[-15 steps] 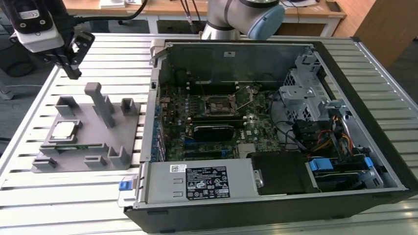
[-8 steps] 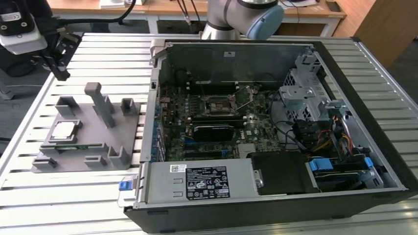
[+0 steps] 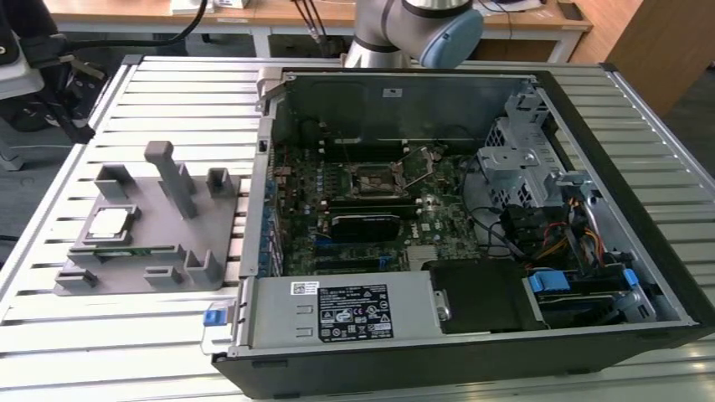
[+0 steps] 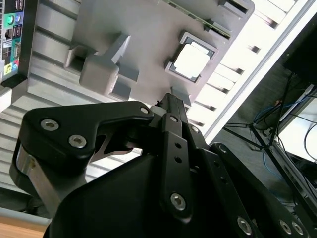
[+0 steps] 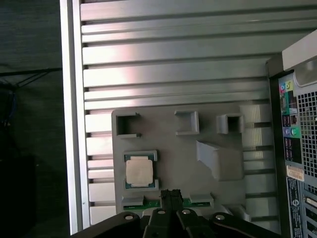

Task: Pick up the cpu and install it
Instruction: 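Reach for the cpu, then pick up the cpu and move it towards the insertion slot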

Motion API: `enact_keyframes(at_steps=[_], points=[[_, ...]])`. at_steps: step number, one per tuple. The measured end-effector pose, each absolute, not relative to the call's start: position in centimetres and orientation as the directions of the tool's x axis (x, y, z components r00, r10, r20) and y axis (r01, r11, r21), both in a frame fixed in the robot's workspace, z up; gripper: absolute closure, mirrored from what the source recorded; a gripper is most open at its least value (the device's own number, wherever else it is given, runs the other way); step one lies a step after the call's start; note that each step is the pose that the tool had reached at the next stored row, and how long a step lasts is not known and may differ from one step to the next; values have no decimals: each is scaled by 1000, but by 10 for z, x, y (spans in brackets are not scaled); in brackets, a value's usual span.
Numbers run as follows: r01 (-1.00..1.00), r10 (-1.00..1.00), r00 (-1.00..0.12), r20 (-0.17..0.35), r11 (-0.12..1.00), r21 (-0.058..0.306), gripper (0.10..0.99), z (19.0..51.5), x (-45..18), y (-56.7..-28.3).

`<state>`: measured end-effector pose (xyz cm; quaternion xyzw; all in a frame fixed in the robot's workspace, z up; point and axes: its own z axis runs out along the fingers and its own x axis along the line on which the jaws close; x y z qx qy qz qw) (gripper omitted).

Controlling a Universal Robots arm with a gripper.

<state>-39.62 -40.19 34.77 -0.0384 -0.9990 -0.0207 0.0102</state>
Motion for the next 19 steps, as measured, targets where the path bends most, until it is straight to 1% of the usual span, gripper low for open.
enact_keyframes(at_steps=[14, 19], points=[[77, 76, -997, 23, 996, 41, 980, 343, -432, -401], [77, 76, -997, 24, 996, 40, 980, 338, -435, -401]])
